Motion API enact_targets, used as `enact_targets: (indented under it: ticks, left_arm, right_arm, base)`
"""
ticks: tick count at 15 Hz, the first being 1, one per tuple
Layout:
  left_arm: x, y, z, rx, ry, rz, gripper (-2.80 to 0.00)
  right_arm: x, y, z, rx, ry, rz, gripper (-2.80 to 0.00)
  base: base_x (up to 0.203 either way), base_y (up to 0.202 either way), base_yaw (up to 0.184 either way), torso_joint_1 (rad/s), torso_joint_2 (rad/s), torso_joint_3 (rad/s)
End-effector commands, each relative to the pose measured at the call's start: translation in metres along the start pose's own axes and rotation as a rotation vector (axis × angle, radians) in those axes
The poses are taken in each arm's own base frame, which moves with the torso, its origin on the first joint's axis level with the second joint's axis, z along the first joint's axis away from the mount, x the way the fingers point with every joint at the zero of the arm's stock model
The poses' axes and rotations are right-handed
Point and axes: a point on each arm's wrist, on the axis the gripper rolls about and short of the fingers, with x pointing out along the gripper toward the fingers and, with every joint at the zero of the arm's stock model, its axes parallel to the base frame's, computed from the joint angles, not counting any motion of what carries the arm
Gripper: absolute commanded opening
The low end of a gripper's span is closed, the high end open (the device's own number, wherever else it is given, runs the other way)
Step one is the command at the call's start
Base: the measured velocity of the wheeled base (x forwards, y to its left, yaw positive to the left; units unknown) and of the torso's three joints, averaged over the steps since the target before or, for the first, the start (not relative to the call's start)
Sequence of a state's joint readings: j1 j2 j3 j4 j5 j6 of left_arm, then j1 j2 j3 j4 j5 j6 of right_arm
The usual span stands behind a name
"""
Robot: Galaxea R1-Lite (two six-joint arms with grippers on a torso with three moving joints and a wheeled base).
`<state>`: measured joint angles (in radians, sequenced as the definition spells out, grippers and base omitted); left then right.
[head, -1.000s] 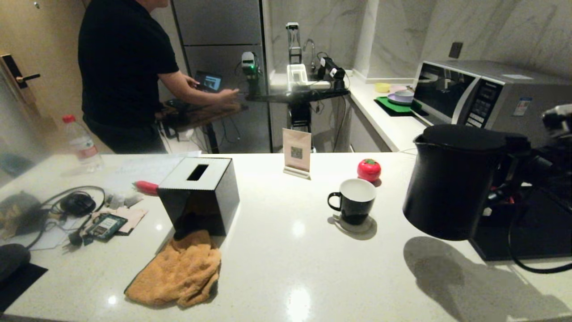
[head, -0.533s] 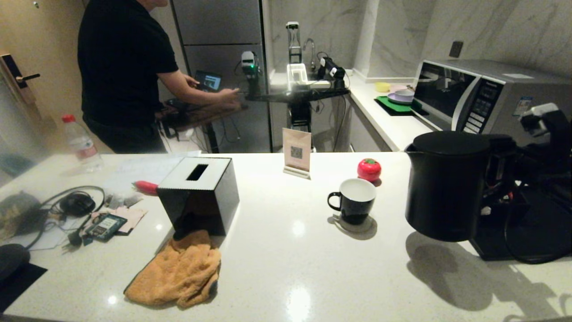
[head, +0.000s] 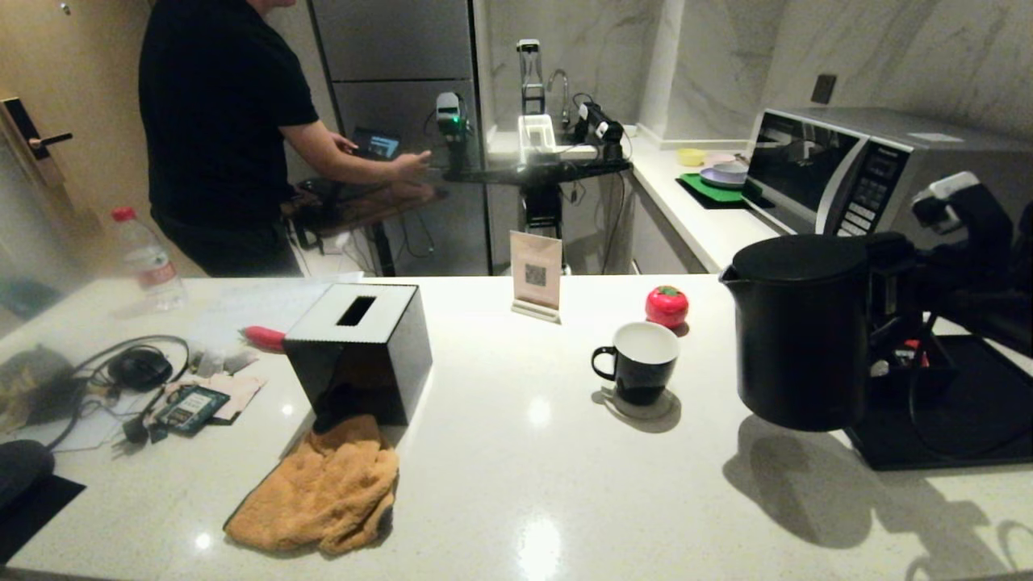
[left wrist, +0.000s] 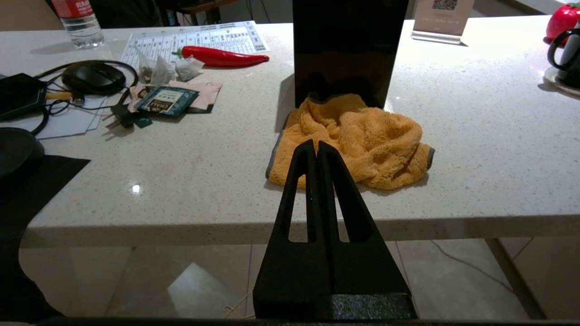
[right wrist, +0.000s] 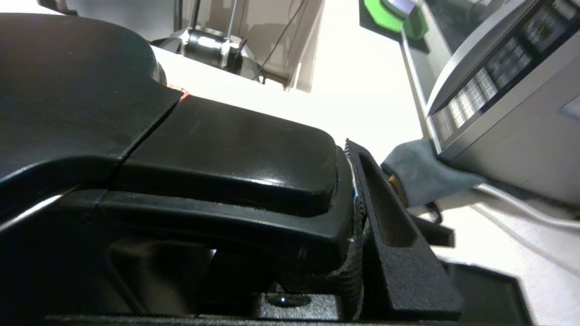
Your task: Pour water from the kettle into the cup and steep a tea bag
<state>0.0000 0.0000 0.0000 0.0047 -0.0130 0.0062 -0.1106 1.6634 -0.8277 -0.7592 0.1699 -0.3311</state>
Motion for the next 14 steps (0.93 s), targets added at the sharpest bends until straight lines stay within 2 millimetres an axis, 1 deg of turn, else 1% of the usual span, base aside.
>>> enact_targets:
  ticks: [1, 5, 8, 10, 14]
  left_arm:
    - [0.0, 0.0, 0.0, 0.0, 0.001, -0.001, -2.8]
    - [0.0, 0.0, 0.0, 0.0, 0.001, -0.001, -2.8]
    - [0.0, 0.0, 0.0, 0.0, 0.001, -0.001, -2.8]
    - [0.0, 0.0, 0.0, 0.0, 0.001, -0.001, -2.8]
    - [0.0, 0.0, 0.0, 0.0, 0.001, -0.001, -2.8]
  right_arm:
    - [0.003, 0.001, 0.004, -0.017, -0.009, 0.007, -2.8]
    - [0.013, 0.003, 0.005, -0.069, -0.011, 0.018, -2.8]
    - [0.02, 0.011, 0.002, -0.101, 0.004, 0.026, -2.8]
    - [0.028, 0.015, 0.0, -0.115, 0.015, 0.021, -2.8]
    - [0.046, 0.014, -0.001, -0.166, 0.01, 0.014, -2.8]
  base:
    - [0.0, 0.0, 0.0, 0.0, 0.0, 0.0]
    - [0.0, 0.0, 0.0, 0.0, 0.0, 0.0]
    - [0.0, 0.0, 0.0, 0.0, 0.0, 0.0]
    - [0.0, 0.0, 0.0, 0.0, 0.0, 0.0]
    - [0.0, 0.0, 0.0, 0.0, 0.0, 0.0]
